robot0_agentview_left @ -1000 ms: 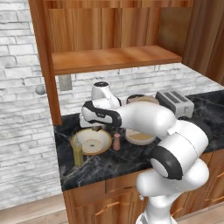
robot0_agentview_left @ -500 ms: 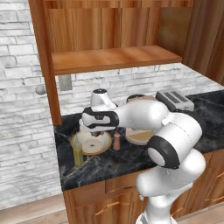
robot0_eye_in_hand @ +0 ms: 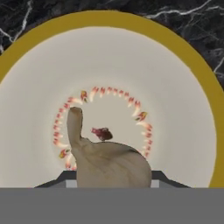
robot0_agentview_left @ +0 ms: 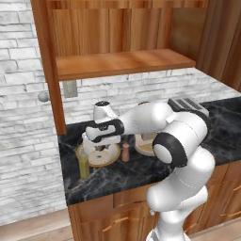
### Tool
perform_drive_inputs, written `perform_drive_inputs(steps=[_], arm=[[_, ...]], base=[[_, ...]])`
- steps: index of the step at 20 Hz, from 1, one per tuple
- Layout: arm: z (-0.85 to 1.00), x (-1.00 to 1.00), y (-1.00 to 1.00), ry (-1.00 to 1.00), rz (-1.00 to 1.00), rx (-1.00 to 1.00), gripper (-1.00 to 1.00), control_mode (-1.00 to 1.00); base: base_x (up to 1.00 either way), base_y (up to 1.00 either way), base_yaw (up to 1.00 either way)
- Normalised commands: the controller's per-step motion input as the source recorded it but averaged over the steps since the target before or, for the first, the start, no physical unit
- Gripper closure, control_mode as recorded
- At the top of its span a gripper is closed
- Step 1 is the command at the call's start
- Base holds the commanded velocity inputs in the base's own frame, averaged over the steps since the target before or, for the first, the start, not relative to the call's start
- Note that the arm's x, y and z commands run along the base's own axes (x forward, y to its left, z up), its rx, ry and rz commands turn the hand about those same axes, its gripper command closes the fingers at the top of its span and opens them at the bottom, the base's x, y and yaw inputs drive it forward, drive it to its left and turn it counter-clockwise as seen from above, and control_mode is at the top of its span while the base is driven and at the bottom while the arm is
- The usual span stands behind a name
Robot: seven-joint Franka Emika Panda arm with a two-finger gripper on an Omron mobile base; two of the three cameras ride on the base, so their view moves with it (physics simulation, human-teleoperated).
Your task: Retrieve the bottle and the shaker from the cabinet and place them next to the mixing bowl on the counter. Then add garlic from the fridge to the mixing bowl.
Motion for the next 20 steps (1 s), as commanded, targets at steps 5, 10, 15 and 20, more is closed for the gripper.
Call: perform_drive_inputs(steps=[5, 10, 15, 20], arm=[[-0.11, 0.23, 0.04, 0.09, 0.00, -0.03, 1.00, -1.00], [-0.09, 0.01, 0.01, 0.03, 0.00, -0.01, 1.00, -1.00], [0.00, 0.00, 0.00, 0.00, 0.00, 0.00, -1.00, -1.00], [0.00, -0.08, 0.00, 0.00, 0.00, 0.00, -1.00, -1.00]], base=[[0.00, 0.00, 0.00], [0.00, 0.00, 0.00], [0.00, 0.00, 0.00], [0.00, 0.00, 0.00]])
